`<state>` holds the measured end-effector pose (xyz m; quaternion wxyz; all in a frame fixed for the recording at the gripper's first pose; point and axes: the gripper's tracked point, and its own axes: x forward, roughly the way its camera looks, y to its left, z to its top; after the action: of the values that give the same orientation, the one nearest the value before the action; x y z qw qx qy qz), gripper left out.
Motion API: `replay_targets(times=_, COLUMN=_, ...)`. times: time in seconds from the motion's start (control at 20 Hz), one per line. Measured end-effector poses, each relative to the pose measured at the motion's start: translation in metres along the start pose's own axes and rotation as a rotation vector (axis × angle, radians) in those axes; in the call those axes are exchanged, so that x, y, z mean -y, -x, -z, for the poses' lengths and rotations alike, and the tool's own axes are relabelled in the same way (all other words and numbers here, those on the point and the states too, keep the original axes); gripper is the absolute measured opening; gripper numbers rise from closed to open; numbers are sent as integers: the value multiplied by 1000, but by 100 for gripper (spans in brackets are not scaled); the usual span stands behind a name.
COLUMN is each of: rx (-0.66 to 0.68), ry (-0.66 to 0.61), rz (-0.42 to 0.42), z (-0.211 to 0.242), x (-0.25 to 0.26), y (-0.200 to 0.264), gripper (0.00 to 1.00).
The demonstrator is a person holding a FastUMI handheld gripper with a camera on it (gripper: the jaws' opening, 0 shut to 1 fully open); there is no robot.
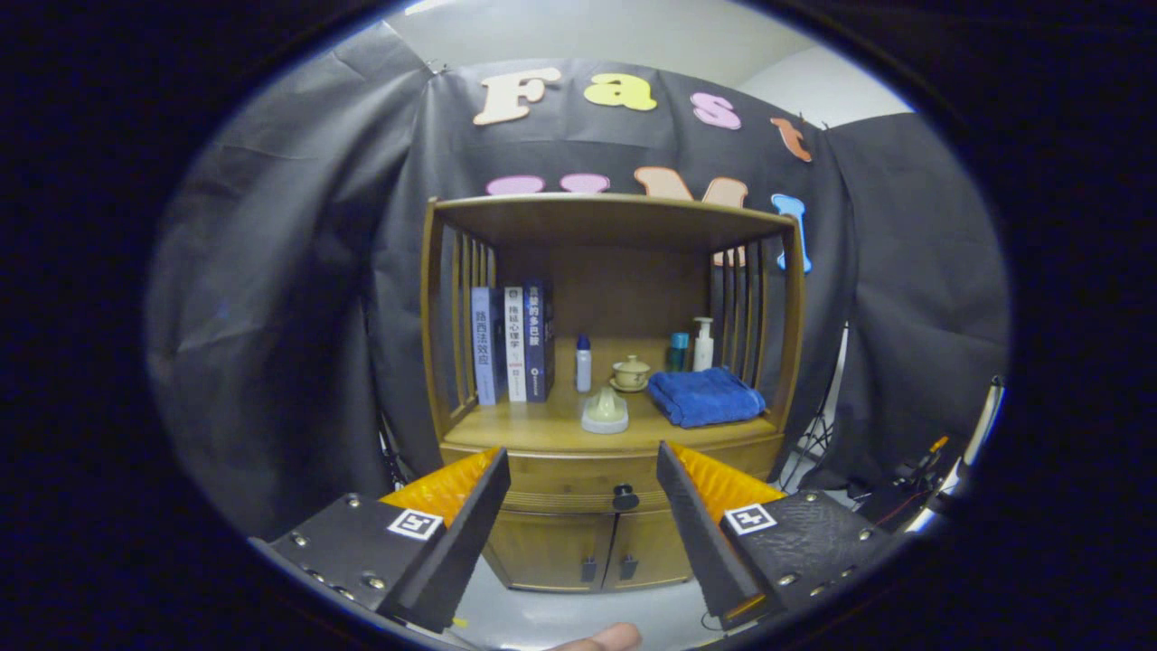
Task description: Pull open the drawer, take out the items inside it, and place them on the countertop above the cabinet.
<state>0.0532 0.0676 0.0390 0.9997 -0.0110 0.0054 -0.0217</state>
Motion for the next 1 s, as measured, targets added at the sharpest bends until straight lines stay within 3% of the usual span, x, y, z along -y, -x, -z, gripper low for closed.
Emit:
replay_targets(times=0.35, rx=-46, ry=24, rz=34, z=18, x=10, y=33, gripper=97)
replay_targets(times=0.6, rx=-47, ry=-25, rz=83, z=27, x=37, y=43, gripper=97)
replay_targets(times=1.0, rx=1, ry=-42, rz=112, z=11, x=61, y=43, gripper=97)
